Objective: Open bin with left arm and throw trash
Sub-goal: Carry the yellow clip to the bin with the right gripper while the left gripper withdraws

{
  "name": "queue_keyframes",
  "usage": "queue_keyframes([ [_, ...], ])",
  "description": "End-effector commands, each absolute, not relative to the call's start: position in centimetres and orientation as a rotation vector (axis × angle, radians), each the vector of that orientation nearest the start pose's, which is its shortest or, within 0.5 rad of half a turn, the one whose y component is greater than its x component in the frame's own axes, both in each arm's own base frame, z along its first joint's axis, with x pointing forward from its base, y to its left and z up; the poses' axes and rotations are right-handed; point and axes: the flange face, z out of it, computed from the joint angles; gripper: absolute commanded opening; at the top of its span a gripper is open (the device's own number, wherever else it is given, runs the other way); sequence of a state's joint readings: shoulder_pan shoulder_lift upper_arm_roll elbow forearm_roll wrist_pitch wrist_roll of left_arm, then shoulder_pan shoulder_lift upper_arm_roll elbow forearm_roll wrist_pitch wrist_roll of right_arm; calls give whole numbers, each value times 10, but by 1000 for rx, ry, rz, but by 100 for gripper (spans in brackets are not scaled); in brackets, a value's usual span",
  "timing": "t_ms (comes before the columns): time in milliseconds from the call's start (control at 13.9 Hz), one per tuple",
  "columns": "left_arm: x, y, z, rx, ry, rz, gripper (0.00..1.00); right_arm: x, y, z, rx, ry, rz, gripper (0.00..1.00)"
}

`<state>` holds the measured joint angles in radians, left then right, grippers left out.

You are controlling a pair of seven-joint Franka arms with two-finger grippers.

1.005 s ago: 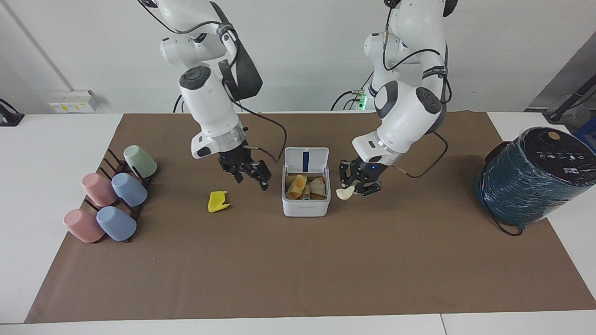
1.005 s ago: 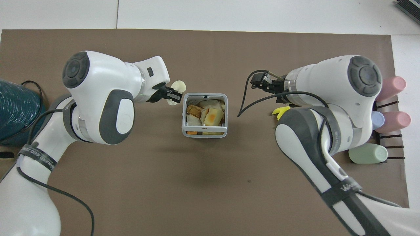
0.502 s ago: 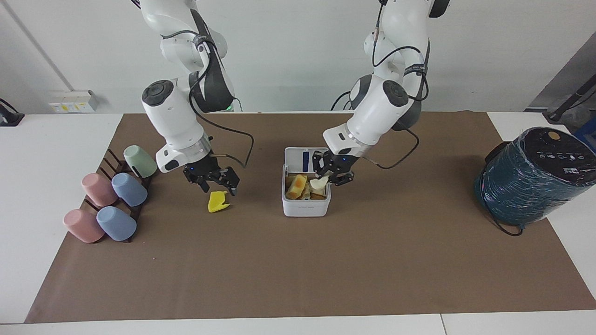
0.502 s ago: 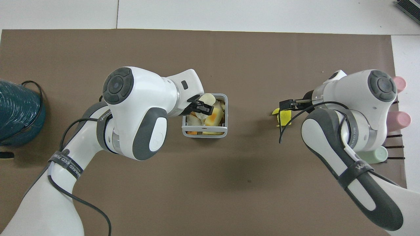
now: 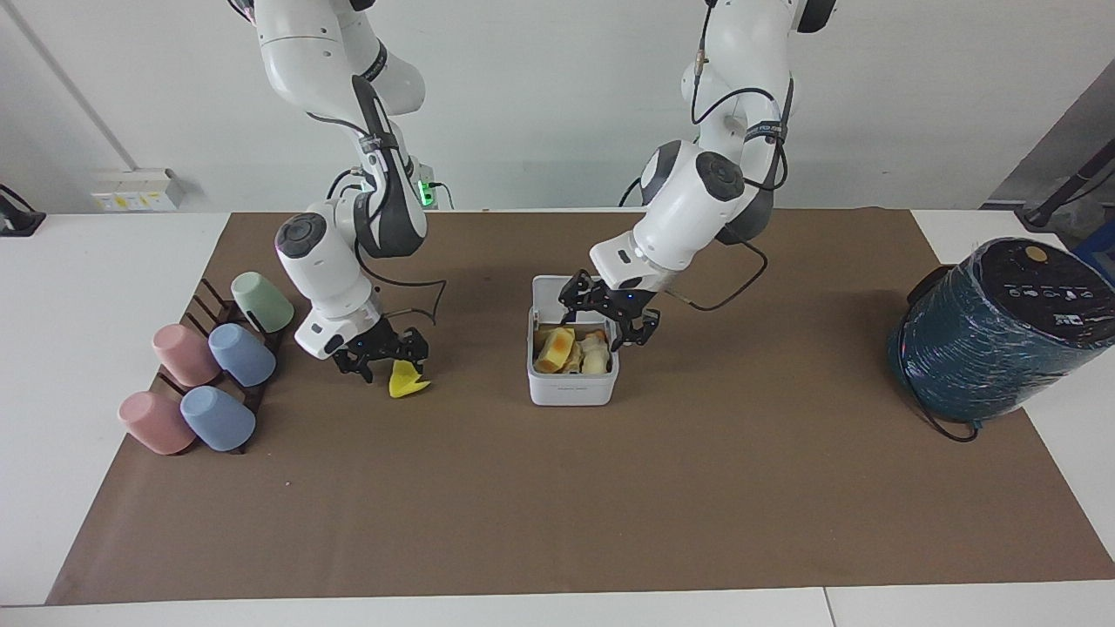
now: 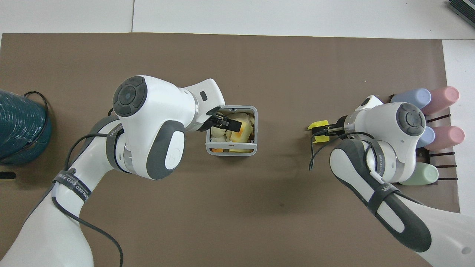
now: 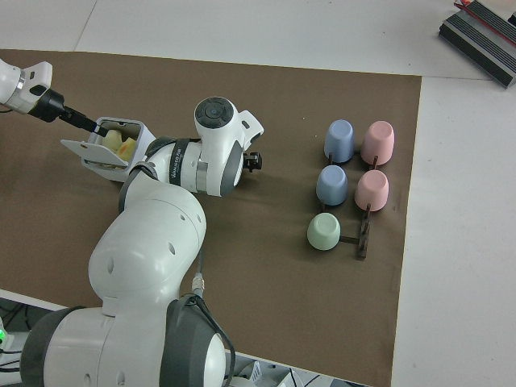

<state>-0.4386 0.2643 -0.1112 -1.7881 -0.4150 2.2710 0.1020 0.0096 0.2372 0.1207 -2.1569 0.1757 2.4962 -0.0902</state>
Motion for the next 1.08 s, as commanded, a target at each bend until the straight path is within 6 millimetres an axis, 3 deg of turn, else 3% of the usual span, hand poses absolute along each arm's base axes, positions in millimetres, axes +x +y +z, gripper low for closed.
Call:
queue_keyframes([
  [0,552,-320,439,-3422,707,-185,100,569,75,290,-2998,-141,-164,76],
  [144,554,-299,456,-3278,781,-194,100,568,82,290,-2996,-145,-162,42],
  [287,561,-270,467,-3215,755,-189,100,569,83,290,-2995,-142,-157,0],
  [502,575,-213,482,-3229,619,-170,100,568,87,291,-2993,-63,-126,0],
  [646,576,-176,503,-3192,561,-166,100,572,95,305,-2989,-38,-100,0],
  [861,559,-155,544,-3086,578,-164,100,587,101,358,-2976,26,-47,0],
  [1005,562,-118,569,-3085,496,-164,100,595,108,395,-2959,96,-19,0],
])
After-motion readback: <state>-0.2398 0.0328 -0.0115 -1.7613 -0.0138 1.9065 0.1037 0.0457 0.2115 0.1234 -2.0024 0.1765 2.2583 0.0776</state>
